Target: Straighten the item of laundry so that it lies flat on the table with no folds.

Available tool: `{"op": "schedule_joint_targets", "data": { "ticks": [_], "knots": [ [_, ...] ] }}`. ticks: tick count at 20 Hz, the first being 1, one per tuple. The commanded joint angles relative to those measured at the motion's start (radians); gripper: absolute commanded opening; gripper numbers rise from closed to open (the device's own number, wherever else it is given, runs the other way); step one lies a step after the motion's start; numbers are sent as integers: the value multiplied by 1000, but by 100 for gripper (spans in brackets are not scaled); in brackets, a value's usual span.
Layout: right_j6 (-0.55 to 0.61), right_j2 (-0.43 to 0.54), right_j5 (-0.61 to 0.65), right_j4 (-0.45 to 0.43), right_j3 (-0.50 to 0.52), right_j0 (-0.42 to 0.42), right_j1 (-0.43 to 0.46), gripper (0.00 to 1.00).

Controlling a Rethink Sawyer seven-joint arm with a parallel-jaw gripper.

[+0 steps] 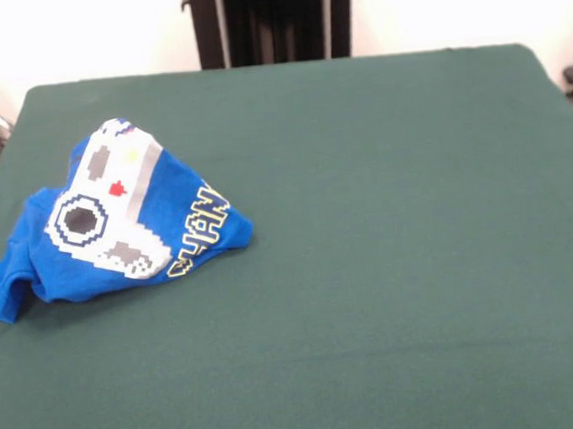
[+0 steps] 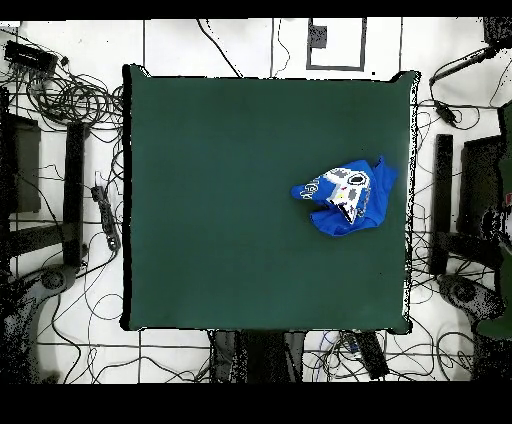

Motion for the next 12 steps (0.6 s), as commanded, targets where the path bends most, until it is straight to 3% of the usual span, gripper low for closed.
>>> {"op": "schedule_joint_targets", "data": {
  "ticks": [1,12],
  "knots": [
    [-17,164,-7,-18,106,46,64,0],
    [-17,193,-34,-12,119,28,66,0]
  ]
}}
